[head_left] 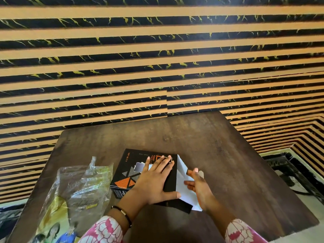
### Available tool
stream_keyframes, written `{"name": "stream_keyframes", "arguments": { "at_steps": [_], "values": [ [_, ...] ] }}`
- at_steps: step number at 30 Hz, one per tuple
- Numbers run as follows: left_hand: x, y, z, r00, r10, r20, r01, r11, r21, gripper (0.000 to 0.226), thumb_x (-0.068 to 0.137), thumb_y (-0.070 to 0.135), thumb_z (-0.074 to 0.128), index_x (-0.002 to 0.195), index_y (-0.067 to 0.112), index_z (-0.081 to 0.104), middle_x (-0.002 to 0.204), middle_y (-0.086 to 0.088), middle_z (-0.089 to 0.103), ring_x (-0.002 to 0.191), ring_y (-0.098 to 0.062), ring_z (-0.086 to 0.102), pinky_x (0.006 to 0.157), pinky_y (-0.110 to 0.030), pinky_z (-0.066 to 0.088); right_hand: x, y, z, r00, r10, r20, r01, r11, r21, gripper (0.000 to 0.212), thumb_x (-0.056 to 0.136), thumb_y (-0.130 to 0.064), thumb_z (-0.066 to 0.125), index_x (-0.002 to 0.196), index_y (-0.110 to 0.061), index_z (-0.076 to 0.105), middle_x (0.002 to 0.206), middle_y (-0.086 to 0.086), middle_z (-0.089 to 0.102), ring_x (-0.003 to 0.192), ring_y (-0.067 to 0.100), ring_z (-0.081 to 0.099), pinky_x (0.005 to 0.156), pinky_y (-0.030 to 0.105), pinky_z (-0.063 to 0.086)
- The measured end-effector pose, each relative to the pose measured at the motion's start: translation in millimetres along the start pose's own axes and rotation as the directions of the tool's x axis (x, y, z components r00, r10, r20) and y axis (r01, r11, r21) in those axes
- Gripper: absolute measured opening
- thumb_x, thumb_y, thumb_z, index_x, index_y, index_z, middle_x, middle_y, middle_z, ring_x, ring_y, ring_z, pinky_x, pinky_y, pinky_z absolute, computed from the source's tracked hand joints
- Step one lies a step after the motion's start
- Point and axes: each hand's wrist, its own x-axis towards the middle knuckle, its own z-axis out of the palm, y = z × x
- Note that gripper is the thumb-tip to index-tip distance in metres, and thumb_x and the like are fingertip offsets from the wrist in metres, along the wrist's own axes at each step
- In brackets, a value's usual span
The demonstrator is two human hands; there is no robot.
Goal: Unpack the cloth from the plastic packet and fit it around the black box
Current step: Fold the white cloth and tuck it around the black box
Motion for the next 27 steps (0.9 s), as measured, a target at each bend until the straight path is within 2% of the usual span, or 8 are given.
{"name": "stream_keyframes", "arguments": {
  "at_steps": [6,10,13,17,19,21,24,27],
  "values": [
    [10.4,13.8,-6.0,0.991,0.108,0.082,-0.111,0.993,0.032,0.114,0.065,0.084,0.044,0.148,0.023,-0.004,0.158,0.004,-0.017,0.142,-0.019,-0.024,0.11,-0.064,-0.013,-15.6,3.1,2.9,0.977,-0.159,0.143,0.188,0.958,-0.215,0.048,0.099,-0.04,0.012,0.129,-0.03,0.048,0.128,-0.002,0.046,0.105,0.01,0.048,0.101,0.025,0.028],
    [28.8,21.3,-8.7,0.987,0.156,0.048,-0.159,0.985,0.066,0.097,0.075,0.064,0.051,0.148,0.018,0.006,0.159,0.002,-0.007,0.144,-0.016,-0.019,0.109,-0.064,-0.014,-16.3,4.3,-1.7,0.969,-0.167,0.181,0.198,0.966,-0.167,0.046,0.099,-0.038,0.012,0.128,-0.029,0.046,0.127,-0.001,0.047,0.107,0.012,0.048,0.099,0.024,0.03],
    [35.0,24.7,-5.0,0.995,0.069,0.071,-0.07,0.997,0.012,0.086,0.079,0.05,0.051,0.148,0.015,0.012,0.16,0.003,-0.003,0.145,-0.014,-0.016,0.108,-0.064,-0.016,-13.0,5.2,-5.8,0.974,-0.138,0.18,0.153,0.986,-0.072,0.051,0.099,-0.038,0.014,0.13,-0.018,0.05,0.126,-0.001,0.051,0.11,0.014,0.051,0.1,0.025,0.033],
    [33.4,24.0,2.2,0.999,0.04,0.031,-0.04,0.999,-0.009,0.082,0.079,0.047,0.049,0.147,0.018,0.015,0.159,0.008,-0.001,0.144,-0.011,-0.014,0.109,-0.061,-0.018,-11.0,11.1,-8.3,0.975,-0.218,-0.041,0.205,0.957,-0.206,0.026,0.097,-0.02,0.041,0.113,-0.015,0.061,0.128,0.01,0.057,0.114,0.022,0.054,0.102,0.034,0.041],
    [33.3,23.7,2.3,0.999,0.044,0.019,-0.044,0.999,-0.012,0.081,0.079,0.047,0.049,0.147,0.019,0.016,0.159,0.009,0.0,0.144,-0.01,-0.014,0.109,-0.059,-0.019,-15.4,16.7,-10.4,0.915,-0.328,-0.234,0.23,0.902,-0.365,0.027,0.094,-0.016,0.048,0.119,-0.014,0.058,0.131,0.008,0.053,0.119,0.023,0.05,0.105,0.036,0.039],
    [33.2,23.1,2.6,0.999,0.043,0.01,-0.043,0.999,-0.017,0.079,0.079,0.047,0.049,0.147,0.02,0.018,0.159,0.009,0.0,0.145,-0.01,-0.013,0.109,-0.059,-0.018,-17.1,15.7,-15.8,0.881,-0.322,-0.348,0.199,0.917,-0.345,0.031,0.092,-0.019,0.052,0.123,-0.015,0.053,0.13,0.006,0.052,0.117,0.024,0.051,0.103,0.039,0.042],
    [31.6,22.9,3.2,0.999,0.043,0.001,-0.043,0.998,-0.037,0.072,0.081,0.047,0.049,0.144,0.022,0.025,0.159,0.009,0.003,0.145,-0.01,-0.013,0.11,-0.061,-0.016,-14.9,12.7,-21.8,0.923,-0.181,-0.34,0.114,0.972,-0.207,0.028,0.092,-0.018,0.051,0.119,-0.011,0.054,0.12,0.011,0.057,0.102,0.024,0.056,0.092,0.04,0.048],
    [30.2,23.4,3.7,0.999,0.037,-0.014,-0.038,0.998,-0.059,0.068,0.081,0.046,0.048,0.142,0.023,0.029,0.159,0.01,0.005,0.144,-0.01,-0.014,0.111,-0.061,-0.015,-18.9,6.5,-18.4,0.93,-0.202,-0.307,0.153,0.973,-0.175,0.022,0.095,-0.013,0.042,0.093,-0.021,0.062,0.103,0.01,0.064,0.085,0.021,0.06,0.08,0.042,0.053]
  ]
}}
